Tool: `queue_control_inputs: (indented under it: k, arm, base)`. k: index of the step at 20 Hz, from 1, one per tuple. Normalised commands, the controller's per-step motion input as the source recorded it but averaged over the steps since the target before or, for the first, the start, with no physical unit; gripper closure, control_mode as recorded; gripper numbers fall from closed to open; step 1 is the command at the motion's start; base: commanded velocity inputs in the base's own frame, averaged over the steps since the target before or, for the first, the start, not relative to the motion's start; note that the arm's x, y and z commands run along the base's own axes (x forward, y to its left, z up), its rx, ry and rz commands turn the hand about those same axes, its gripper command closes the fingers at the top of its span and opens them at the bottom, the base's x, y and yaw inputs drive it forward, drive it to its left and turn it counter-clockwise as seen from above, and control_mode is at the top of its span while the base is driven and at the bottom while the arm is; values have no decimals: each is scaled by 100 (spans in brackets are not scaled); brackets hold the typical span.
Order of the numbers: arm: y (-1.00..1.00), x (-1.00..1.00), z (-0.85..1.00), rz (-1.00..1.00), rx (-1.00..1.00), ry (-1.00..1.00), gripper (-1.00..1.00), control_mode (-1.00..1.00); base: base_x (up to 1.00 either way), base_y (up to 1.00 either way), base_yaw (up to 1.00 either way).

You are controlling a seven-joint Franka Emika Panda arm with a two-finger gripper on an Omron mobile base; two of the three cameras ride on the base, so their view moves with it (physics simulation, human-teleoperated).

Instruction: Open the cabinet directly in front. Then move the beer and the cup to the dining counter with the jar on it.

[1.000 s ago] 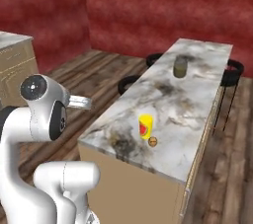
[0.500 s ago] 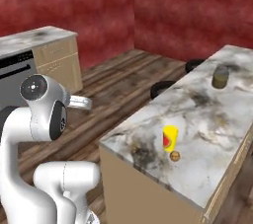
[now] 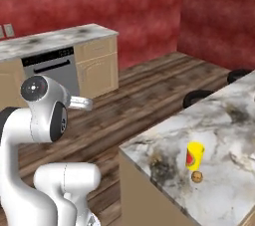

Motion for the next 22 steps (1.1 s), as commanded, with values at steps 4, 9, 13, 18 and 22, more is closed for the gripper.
queue_control_inputs:
  k: [4,9,13,18,22]
  arm:
    - [0,0,0,0,0,0,-100,100]
    - [0,0,0,0,0,0,-100,100]
    - [0,0,0,0,0,0,-100,100]
    - [0,0,0,0,0,0,-100,100]
    - [0,0,0,0,0,0,-100,100]
  base:
    - [-4,4,37]
    - [0,3,36]
    - [0,0,36]
    - [0,1,35]
    - [0,2,35]
